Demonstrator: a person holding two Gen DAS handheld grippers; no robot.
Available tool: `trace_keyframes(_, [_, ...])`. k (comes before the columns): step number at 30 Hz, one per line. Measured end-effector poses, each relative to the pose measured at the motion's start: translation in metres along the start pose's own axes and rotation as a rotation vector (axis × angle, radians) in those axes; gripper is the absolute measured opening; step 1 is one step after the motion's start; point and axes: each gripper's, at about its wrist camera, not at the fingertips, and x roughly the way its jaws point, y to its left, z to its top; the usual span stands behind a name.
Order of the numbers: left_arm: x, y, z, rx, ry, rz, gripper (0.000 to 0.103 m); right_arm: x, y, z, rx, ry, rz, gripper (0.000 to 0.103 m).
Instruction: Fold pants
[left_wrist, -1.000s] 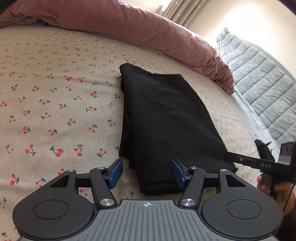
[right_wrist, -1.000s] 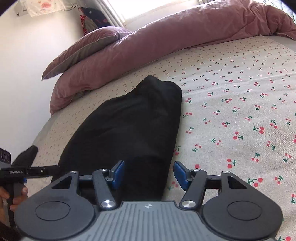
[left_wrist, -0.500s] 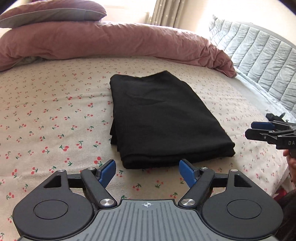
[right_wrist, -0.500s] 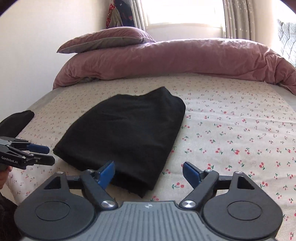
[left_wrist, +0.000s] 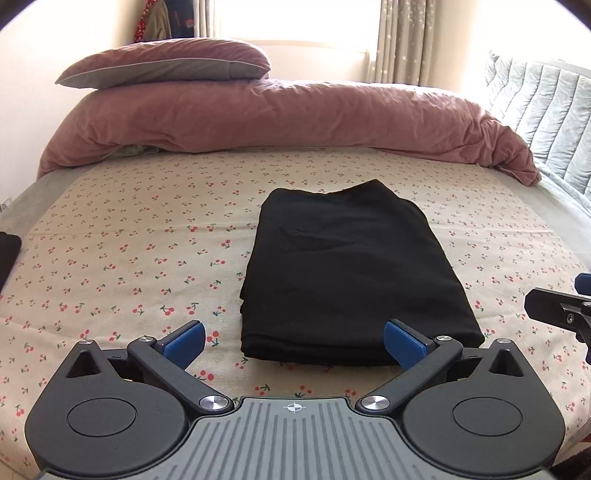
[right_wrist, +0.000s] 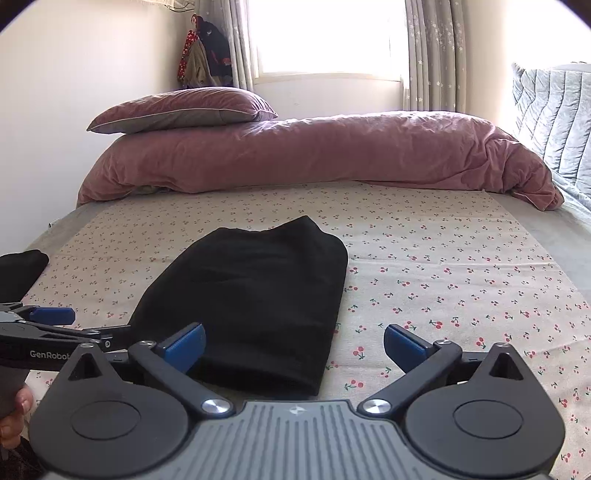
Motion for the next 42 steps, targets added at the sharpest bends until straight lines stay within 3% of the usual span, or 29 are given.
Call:
trace_keyframes(6, [0.003,-0.012,-0.012,0.021,0.06,0.008,0.103,0.007,0.0,-0.016,0.034,0.047,-0.107,0.103])
trace_keyframes(8, [0.003,-0.012,-0.014,0.01,0.06,-0.013,0.103,0.01,0.0,-0.023,0.034,0.046,-0.151,0.103])
trace_keyframes(12, [0.001,-0.015,-0.016,0.035,0.045,0.021,0.103,0.017,0.003,-0.029,0.005,0.055,-0.193,0.103])
trace_keyframes(23, [0.006,-0.008,-0.019,0.024,0.052,0.048,0.103,0.028,0.023,-0.039,-0.051,0.103,-0.173,0.103])
trace_keyframes(42, [0.007,-0.012,-0.022,0.051,0.06,0.048,0.103,0.027,0.027,-0.041,-0.052,0.106,-0.168,0.103])
